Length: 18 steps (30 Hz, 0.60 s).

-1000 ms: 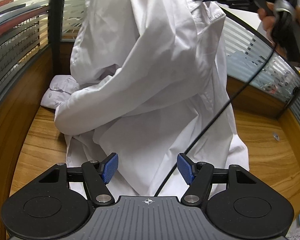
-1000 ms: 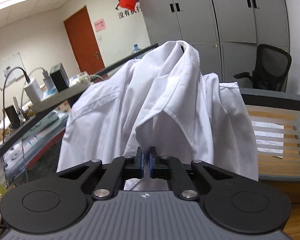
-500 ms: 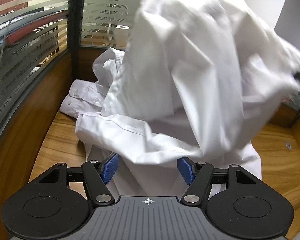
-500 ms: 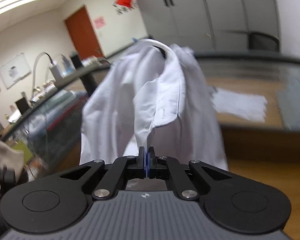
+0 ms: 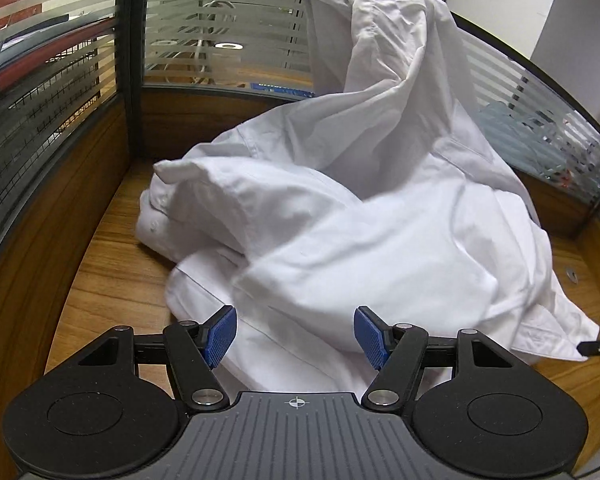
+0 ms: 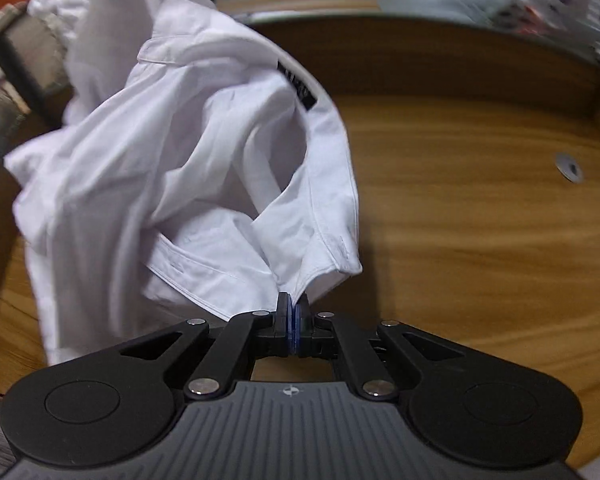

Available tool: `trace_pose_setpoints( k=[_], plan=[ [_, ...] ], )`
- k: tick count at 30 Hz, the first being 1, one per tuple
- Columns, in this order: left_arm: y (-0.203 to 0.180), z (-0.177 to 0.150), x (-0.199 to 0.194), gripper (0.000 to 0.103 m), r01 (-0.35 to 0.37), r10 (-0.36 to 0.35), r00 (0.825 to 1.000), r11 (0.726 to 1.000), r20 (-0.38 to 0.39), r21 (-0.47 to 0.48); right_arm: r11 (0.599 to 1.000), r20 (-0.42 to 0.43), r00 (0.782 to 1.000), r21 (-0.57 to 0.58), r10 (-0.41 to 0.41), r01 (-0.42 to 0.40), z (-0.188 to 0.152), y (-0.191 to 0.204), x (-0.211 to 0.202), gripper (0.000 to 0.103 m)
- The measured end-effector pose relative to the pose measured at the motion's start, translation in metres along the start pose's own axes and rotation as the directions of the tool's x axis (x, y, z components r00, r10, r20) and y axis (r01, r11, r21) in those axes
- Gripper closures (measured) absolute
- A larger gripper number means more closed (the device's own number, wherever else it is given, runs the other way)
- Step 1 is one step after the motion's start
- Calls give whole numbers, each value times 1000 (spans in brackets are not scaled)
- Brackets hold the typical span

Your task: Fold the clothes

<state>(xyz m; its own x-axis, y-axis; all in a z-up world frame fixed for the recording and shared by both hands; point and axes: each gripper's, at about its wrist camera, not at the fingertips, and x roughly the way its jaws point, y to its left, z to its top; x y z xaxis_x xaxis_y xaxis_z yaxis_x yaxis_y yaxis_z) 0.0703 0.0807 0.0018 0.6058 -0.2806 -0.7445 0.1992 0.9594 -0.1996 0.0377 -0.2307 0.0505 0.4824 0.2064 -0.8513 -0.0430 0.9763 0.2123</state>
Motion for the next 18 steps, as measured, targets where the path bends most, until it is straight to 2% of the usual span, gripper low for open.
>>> trace_pose_setpoints(
  k=[2, 5, 7, 10, 15, 18],
  plan=[
    [-1, 2, 1, 35, -1, 1, 1000, 1000, 0, 4, 1000, -7, 1000, 5, -28, 28, -5, -4, 2, 99],
    [-2, 4, 3, 35, -1, 1, 1000, 1000, -1, 11, 999, -7, 999, -4, -54, 54, -6, -4, 2, 82],
    [-4, 3, 2, 35, 0, 0, 1000, 1000, -2, 14, 999, 10, 999, -28, -38, 38, 0, 1, -6, 44],
    [-7, 3, 4, 35, 4, -4, 1000, 1000, -7, 20, 999, 33, 999, -50, 13, -12, 12, 8, -18, 25],
    [-12, 4, 7, 35, 11, -10, 1000, 999, -18, 31, 991, 34, 992, -62, 121, -118, 28, 42, -6, 11],
    [-13, 4, 8, 35, 12, -11, 1000, 999, -22, 40, 986, 26, 986, -42, 163, -162, 38, 63, 12, 8]
  ],
)
